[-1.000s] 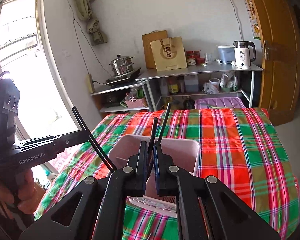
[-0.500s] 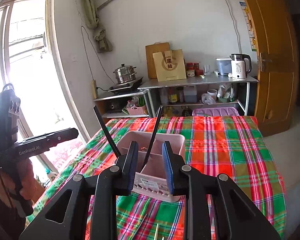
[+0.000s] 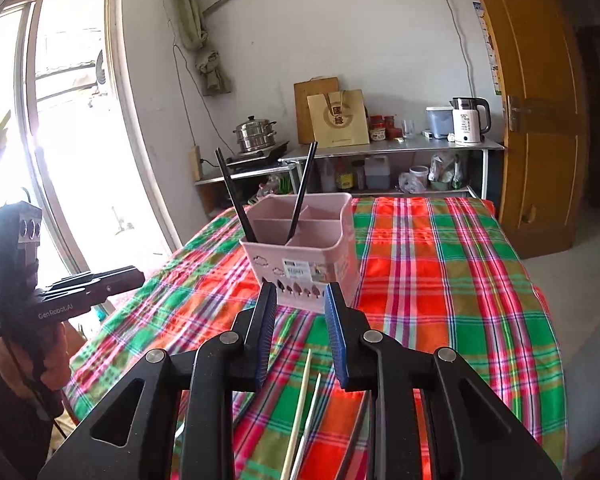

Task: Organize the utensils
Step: 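Withdraw both open tools from the basket toward the chopsticks, then close the right tool on a black chopstick while the left tool grasps another black chopstick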

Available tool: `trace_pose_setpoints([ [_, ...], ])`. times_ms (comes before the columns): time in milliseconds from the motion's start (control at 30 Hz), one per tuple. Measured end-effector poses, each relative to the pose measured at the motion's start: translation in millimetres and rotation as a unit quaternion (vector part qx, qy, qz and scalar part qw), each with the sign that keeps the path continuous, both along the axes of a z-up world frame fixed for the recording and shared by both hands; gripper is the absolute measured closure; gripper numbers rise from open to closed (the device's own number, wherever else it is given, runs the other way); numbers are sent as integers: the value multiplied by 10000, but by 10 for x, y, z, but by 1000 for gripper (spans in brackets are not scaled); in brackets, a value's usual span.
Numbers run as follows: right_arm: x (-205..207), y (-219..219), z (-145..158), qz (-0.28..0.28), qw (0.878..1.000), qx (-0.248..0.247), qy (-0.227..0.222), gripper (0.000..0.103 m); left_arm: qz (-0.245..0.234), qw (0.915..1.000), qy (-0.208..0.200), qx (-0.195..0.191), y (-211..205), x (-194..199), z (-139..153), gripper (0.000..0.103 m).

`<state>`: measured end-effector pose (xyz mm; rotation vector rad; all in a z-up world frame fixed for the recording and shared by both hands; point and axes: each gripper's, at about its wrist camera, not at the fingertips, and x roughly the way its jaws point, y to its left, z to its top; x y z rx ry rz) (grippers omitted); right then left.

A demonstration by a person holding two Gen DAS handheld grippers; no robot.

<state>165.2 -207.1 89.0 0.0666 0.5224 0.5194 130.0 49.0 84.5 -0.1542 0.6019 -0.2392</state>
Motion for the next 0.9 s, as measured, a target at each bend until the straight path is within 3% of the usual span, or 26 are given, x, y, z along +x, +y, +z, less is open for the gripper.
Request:
trace_pose_setpoints([
  [433,-235,-219,-386,-131,9990,-69,412,77,-154,9991,377,-81,-191,-284,-429,75],
  [900,-40,-248,-718,-298,9961,-291,782,77,-326,9959,847,46,-492,-7,-712,75],
])
